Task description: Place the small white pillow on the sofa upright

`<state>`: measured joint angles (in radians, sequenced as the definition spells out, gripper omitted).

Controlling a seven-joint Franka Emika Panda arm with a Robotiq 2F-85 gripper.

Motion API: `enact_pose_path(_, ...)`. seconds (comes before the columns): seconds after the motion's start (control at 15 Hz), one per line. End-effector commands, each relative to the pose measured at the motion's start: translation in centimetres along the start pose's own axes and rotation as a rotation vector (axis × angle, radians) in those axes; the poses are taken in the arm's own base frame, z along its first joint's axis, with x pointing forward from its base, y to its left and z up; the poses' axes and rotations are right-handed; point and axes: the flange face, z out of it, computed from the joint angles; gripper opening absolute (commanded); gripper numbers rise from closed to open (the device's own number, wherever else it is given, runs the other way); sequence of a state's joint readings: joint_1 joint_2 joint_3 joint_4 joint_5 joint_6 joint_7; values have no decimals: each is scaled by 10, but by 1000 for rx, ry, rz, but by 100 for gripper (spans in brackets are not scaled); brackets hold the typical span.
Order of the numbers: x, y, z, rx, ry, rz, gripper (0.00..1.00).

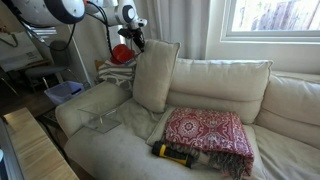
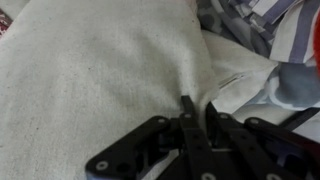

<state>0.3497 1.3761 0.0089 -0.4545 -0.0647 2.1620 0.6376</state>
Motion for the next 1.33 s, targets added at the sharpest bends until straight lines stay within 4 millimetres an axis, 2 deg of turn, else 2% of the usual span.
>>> enact_pose_path(0.0, -15, -14, 5, 101, -84, -136, 3)
enact_pose_path(0.27, -25, -30, -2, 179, -136, -300, 3)
enact_pose_path(0.6, -31, -31, 2, 173, -159, -381, 3)
enact_pose_path(0.67, -32, -30, 3, 163, -170, -369, 39)
enact_pose_path(0.73, -32, -29, 3, 156, -165, -369, 40)
enact_pose_path(1.27, -31, -30, -4, 195, -205, -341, 99)
